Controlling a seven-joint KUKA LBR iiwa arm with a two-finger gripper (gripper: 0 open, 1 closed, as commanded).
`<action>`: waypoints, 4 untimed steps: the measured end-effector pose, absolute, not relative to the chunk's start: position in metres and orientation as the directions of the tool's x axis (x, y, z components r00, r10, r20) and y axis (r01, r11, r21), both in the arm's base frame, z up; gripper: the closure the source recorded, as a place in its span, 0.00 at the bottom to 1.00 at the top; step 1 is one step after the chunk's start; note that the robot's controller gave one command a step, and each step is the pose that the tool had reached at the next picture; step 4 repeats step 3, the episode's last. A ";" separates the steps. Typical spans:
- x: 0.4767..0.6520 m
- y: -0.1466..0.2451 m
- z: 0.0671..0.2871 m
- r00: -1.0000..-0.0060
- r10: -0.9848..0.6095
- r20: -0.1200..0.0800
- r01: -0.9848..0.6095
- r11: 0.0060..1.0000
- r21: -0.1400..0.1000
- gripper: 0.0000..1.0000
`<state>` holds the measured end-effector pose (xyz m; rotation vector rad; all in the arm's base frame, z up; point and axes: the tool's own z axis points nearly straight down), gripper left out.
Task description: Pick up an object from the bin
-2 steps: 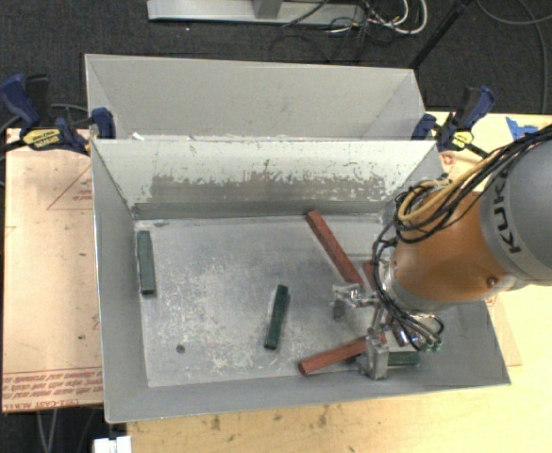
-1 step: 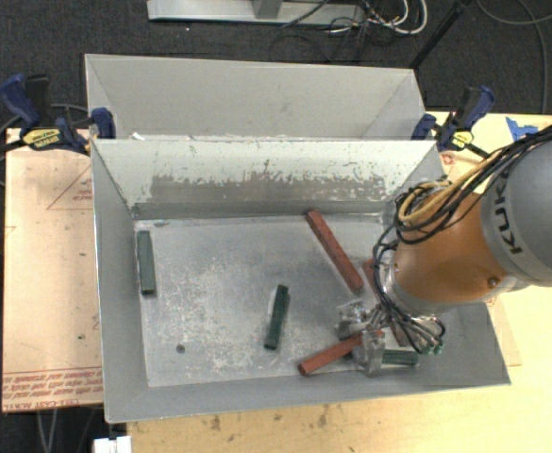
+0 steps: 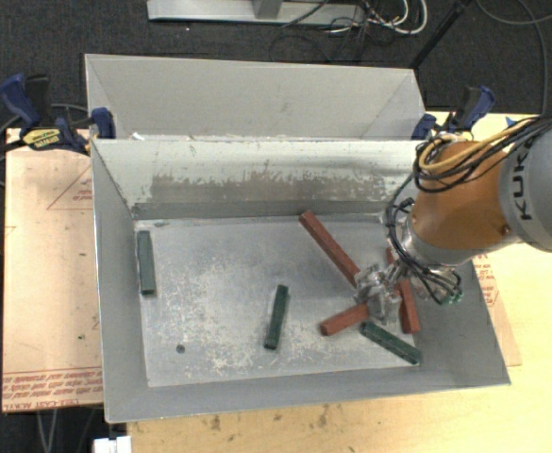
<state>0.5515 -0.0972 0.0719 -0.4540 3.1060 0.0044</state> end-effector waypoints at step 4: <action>0.545 -0.070 0.308 -0.939 -0.345 -0.011 -0.345 0.939 -0.005 1.00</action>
Offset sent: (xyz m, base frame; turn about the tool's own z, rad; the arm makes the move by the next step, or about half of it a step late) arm -0.0018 0.0093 0.0125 -0.0374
